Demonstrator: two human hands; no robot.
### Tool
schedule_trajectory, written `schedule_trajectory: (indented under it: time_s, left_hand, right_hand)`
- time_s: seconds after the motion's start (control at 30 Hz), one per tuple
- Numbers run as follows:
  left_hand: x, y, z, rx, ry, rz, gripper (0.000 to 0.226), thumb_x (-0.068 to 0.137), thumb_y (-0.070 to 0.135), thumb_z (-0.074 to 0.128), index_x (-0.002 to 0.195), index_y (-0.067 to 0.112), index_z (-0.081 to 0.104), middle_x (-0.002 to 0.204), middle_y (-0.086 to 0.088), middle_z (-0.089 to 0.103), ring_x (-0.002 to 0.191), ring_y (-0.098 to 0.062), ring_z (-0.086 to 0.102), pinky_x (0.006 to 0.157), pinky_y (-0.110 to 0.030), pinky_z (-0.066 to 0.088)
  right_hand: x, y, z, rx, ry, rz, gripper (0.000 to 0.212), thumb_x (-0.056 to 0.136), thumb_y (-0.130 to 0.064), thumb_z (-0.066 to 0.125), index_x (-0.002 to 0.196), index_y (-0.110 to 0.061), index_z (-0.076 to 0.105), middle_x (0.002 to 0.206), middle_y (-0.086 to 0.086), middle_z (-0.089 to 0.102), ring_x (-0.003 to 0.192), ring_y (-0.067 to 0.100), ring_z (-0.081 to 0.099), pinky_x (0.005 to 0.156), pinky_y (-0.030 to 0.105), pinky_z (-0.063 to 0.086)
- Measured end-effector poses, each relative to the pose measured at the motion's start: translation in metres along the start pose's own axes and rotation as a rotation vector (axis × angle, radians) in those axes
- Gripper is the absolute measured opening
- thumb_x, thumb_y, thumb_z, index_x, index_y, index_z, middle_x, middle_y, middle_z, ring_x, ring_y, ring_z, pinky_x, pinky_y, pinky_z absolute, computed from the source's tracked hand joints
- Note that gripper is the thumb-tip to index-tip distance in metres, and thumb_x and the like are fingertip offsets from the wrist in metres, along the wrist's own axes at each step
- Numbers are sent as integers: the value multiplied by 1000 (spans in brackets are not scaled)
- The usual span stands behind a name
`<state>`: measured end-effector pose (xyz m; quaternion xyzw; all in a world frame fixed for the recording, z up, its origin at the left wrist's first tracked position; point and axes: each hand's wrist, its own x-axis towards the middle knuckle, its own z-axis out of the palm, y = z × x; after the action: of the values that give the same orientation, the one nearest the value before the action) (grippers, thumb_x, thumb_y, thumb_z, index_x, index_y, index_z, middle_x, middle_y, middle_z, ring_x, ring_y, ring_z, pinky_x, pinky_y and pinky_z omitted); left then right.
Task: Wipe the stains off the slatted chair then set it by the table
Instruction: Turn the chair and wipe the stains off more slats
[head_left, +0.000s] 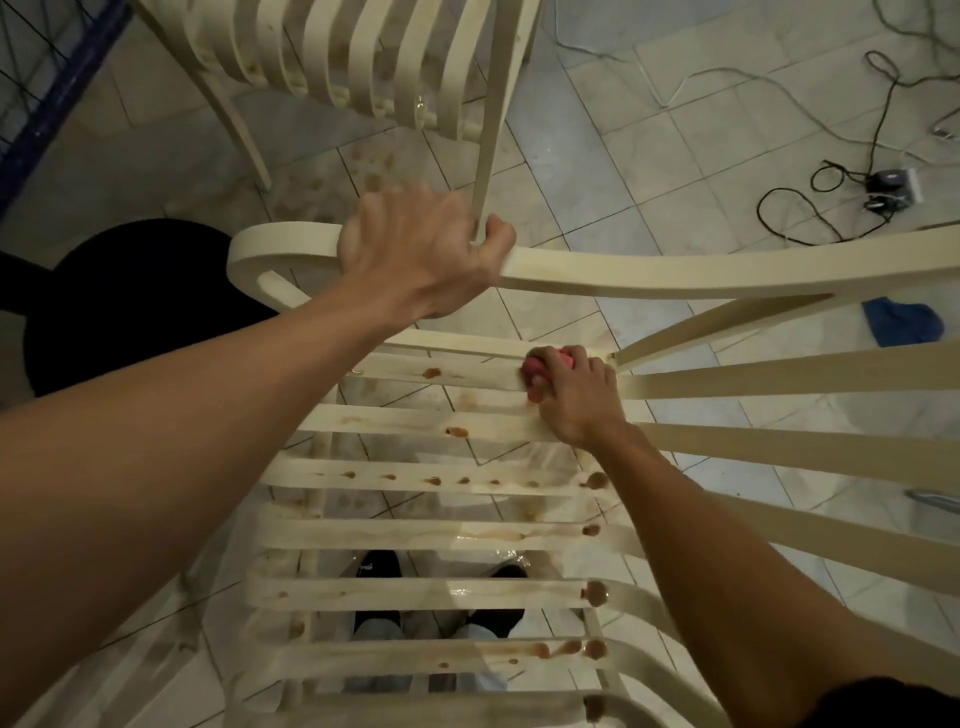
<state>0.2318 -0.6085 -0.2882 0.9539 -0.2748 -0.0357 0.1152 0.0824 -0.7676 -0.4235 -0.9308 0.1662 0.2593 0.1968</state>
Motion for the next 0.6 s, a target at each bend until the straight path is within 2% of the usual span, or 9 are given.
schedule_trajectory:
  time_s: [0.13, 0.2, 0.27, 0.37, 0.53, 0.6]
  left_hand:
    - [-2, -5, -6, -123, -2, 65, 51, 94, 40, 38, 53, 12, 47, 45, 1, 34, 41, -16, 31, 47, -29, 34]
    - [-4, -15, -13, -179, -25, 108, 48, 98, 34, 42, 53, 17, 44, 47, 3, 35, 42, -13, 30, 46, -27, 31]
    - [-10, -34, -20, -167, -36, 104, 47, 100, 33, 42, 55, 21, 45, 48, 2, 40, 43, -13, 33, 48, -27, 25]
    - [-25, -67, -24, -86, -5, 27, 52, 103, 41, 35, 55, 23, 45, 48, -2, 43, 45, -20, 39, 48, -25, 26]
    - [-30, -80, -11, -119, 117, -82, 62, 97, 57, 33, 68, 19, 73, 42, -2, 41, 43, -21, 41, 50, -28, 29]
    - [-27, -78, -9, -107, 148, -124, 63, 94, 59, 35, 69, 18, 75, 42, -1, 41, 43, -18, 39, 51, -28, 28]
  right_hand:
    - [2, 30, -19, -120, -105, 102, 36, 103, -39, 34, 137, -30, 39, 138, 15, 43, 126, 38, 40, 112, 49, 26]
    - [6, 32, -21, -123, -132, 103, 35, 103, -39, 35, 137, -31, 39, 138, 15, 42, 127, 38, 39, 112, 49, 28]
    - [8, 32, -20, -101, -128, 97, 35, 103, -38, 36, 137, -31, 41, 138, 14, 42, 126, 38, 39, 111, 48, 28]
    - [10, 34, -18, -66, -121, 91, 36, 103, -38, 37, 137, -32, 43, 138, 14, 42, 126, 38, 40, 111, 49, 28]
    - [13, 31, -18, -47, -109, 97, 34, 103, -36, 38, 136, -32, 45, 138, 13, 44, 126, 38, 40, 110, 49, 29]
    - [14, 25, -15, -78, -84, 126, 33, 103, -37, 36, 134, -31, 45, 137, 13, 43, 127, 39, 40, 111, 50, 26]
